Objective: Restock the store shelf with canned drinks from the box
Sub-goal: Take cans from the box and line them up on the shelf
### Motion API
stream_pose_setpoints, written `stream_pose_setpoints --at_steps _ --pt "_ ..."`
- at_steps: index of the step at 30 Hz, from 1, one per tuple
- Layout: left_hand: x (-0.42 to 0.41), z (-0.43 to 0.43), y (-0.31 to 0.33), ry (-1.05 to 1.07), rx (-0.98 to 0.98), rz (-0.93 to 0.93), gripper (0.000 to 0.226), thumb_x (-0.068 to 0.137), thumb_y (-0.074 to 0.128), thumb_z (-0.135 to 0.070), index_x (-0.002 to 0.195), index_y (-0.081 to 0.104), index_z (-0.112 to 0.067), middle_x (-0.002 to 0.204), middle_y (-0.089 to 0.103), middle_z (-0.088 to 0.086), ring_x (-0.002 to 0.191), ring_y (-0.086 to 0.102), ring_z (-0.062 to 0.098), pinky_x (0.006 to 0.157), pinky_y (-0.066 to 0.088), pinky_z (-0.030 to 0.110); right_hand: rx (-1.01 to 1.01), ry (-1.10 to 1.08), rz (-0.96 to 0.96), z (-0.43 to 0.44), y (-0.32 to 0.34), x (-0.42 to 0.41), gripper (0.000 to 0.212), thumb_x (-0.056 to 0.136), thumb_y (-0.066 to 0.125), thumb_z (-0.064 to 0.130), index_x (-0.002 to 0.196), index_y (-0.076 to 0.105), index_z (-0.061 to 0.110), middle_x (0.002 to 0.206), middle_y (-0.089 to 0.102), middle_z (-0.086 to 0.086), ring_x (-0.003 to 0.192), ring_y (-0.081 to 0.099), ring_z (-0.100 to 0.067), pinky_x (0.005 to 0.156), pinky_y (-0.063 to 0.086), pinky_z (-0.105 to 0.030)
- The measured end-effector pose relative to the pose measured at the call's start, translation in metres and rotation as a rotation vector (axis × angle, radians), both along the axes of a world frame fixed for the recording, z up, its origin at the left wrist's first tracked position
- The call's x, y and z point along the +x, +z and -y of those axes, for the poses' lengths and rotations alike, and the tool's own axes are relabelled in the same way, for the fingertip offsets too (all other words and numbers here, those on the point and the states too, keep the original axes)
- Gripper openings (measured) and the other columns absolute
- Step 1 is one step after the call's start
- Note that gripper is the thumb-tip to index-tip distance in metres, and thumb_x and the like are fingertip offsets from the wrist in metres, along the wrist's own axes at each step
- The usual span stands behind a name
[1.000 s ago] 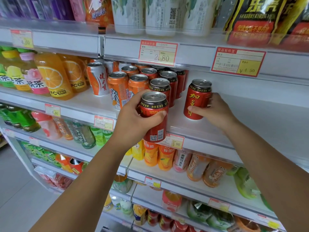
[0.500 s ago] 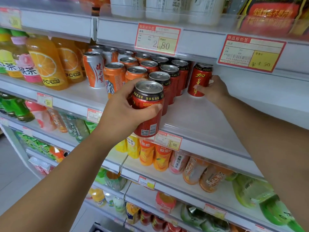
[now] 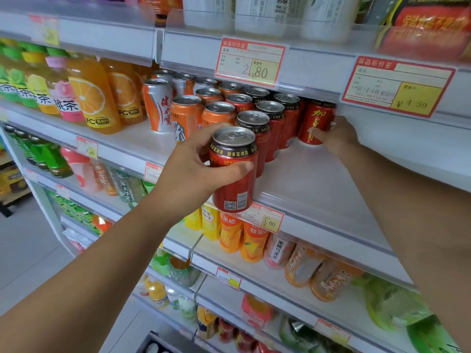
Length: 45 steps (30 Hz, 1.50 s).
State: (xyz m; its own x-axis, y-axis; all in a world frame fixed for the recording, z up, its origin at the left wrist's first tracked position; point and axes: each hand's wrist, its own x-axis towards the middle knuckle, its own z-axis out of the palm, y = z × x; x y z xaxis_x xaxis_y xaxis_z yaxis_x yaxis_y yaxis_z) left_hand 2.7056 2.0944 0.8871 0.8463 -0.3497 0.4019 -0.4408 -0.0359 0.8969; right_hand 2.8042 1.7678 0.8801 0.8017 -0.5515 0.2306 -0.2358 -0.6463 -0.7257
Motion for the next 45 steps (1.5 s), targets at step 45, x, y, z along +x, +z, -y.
stream_pose_setpoints --at_steps 45 --pt "0.028 0.023 -0.086 0.125 0.403 0.554 0.047 0.069 0.077 -0.043 0.108 0.072 -0.019 0.104 0.069 -0.005 0.100 0.054 0.012 0.091 0.038 0.024 0.046 0.102 0.023 -0.042 0.006 -0.073 0.080 0.067 0.085 0.037 0.132 0.045 0.016 0.132 0.054 -0.008 0.117 0.056 -0.023 0.099 0.046 -0.038"
